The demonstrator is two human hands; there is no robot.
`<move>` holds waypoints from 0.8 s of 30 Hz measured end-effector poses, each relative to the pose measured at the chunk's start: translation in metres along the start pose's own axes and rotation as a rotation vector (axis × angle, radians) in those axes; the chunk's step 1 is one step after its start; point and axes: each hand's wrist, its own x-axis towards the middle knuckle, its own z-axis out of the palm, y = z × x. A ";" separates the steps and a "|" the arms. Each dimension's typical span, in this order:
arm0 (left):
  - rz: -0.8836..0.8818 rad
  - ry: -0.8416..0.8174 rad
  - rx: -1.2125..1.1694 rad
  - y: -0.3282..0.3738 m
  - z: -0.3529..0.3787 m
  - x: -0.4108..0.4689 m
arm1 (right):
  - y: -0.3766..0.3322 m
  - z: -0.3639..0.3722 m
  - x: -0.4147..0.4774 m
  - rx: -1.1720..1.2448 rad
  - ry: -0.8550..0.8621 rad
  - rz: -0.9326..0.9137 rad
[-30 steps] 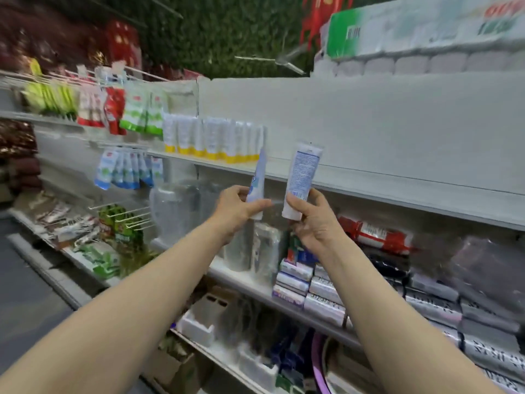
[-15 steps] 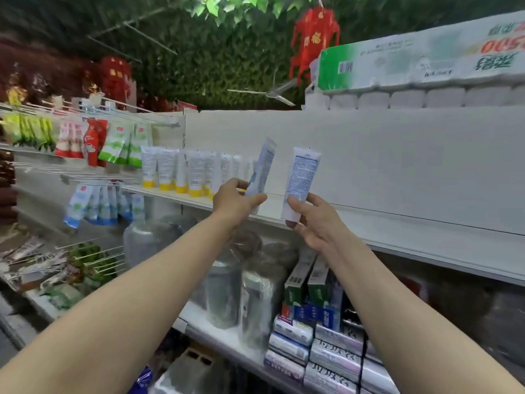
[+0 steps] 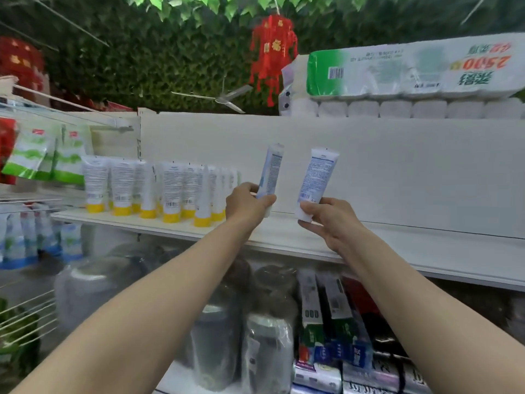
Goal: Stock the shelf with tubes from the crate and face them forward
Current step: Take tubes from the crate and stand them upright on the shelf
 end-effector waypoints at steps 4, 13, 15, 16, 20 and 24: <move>0.013 -0.081 0.001 -0.017 0.005 0.029 | 0.007 0.021 0.015 -0.145 0.121 -0.006; -0.025 -0.188 -0.003 -0.039 0.036 0.091 | 0.020 0.052 0.058 -0.442 0.338 -0.047; -0.060 -0.189 -0.001 -0.042 0.044 0.103 | 0.023 0.053 0.071 -0.476 0.361 -0.020; -0.081 -0.188 -0.007 -0.044 0.048 0.109 | 0.025 0.053 0.078 -0.499 0.377 -0.003; -0.170 -0.160 0.066 -0.052 0.066 0.133 | 0.029 0.056 0.103 -0.610 0.425 0.087; -0.214 -0.121 0.156 -0.055 0.080 0.161 | 0.029 0.060 0.127 -0.721 0.440 0.129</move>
